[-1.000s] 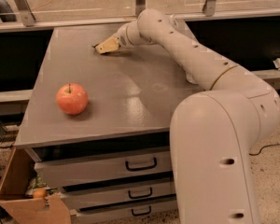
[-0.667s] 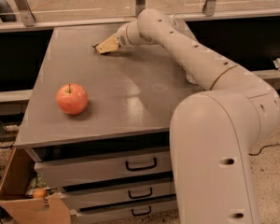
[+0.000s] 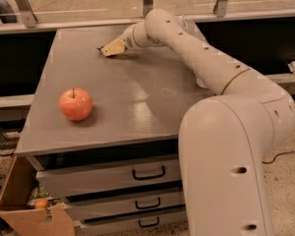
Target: Pick rxbar chocolate
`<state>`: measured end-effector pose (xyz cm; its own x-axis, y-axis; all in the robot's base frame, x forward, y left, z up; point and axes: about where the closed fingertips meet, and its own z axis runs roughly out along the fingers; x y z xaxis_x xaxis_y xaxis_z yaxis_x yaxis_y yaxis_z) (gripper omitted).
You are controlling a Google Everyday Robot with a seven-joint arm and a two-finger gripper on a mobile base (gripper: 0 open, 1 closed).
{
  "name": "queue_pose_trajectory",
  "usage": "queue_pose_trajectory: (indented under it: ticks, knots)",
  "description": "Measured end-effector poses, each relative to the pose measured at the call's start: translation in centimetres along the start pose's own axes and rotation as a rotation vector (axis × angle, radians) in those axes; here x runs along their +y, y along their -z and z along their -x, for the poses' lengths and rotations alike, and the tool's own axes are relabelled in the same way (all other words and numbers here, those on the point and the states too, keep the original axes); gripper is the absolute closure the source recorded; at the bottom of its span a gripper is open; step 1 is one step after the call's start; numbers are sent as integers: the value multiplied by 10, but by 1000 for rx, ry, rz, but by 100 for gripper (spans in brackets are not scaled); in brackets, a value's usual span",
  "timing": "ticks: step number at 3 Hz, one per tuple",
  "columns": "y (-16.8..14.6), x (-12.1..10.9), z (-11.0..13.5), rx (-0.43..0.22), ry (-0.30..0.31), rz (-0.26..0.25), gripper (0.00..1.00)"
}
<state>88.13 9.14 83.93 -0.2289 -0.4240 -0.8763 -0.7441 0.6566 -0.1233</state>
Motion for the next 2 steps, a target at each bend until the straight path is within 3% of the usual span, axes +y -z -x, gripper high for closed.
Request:
queue_pose_trajectory:
  ticks: [1, 2]
  knots:
    - [54, 4, 25, -45, 65, -5, 100]
    - [165, 20, 64, -127, 213, -34, 100]
